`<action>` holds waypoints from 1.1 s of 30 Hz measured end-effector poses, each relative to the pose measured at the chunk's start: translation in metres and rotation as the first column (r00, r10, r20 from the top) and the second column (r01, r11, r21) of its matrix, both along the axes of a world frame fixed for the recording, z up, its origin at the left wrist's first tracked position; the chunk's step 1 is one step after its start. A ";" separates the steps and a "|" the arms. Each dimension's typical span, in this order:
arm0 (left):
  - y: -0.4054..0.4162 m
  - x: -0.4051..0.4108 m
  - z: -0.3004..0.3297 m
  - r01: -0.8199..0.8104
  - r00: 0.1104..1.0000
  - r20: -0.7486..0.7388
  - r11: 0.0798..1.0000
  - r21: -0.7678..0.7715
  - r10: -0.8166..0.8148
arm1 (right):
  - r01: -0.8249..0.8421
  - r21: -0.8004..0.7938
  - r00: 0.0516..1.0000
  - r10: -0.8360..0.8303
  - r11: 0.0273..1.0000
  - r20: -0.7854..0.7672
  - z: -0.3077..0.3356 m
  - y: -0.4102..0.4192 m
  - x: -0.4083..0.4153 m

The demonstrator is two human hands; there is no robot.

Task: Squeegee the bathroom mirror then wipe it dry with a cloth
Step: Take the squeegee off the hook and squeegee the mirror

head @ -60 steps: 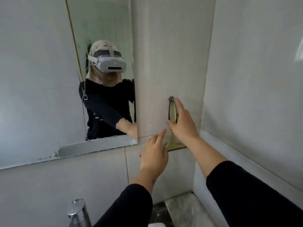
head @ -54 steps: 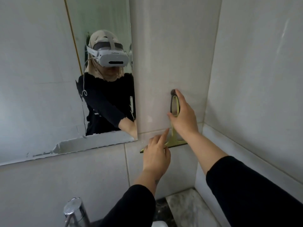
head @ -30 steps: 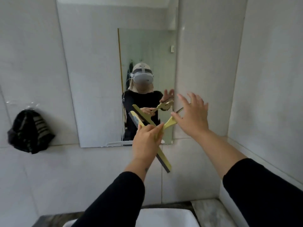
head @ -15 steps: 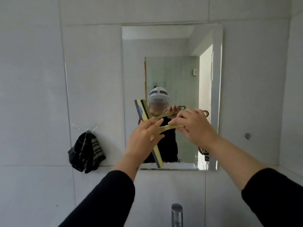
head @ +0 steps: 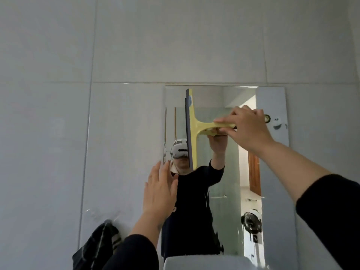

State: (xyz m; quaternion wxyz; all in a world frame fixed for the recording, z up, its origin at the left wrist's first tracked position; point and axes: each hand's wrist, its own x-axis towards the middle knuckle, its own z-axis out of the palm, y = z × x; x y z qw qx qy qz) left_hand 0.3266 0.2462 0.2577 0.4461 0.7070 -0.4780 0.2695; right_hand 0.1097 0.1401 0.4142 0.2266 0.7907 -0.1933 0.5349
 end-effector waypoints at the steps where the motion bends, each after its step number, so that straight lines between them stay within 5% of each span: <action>1: -0.003 0.003 0.007 -0.020 1.000 0.010 1.000 -0.013 0.020 | -0.006 -0.007 1.000 0.007 1.000 0.025 0.014 -0.001 0.008; 13: -0.022 0.026 0.027 -0.090 0.995 -0.033 0.996 0.002 0.090 | 0.046 -0.077 0.999 -0.046 0.996 0.001 0.080 0.002 0.099; 33: -0.022 0.022 0.029 -0.086 0.993 -0.077 0.995 0.045 0.089 | 0.191 -0.078 0.978 -0.197 0.978 -0.067 0.073 -0.013 0.061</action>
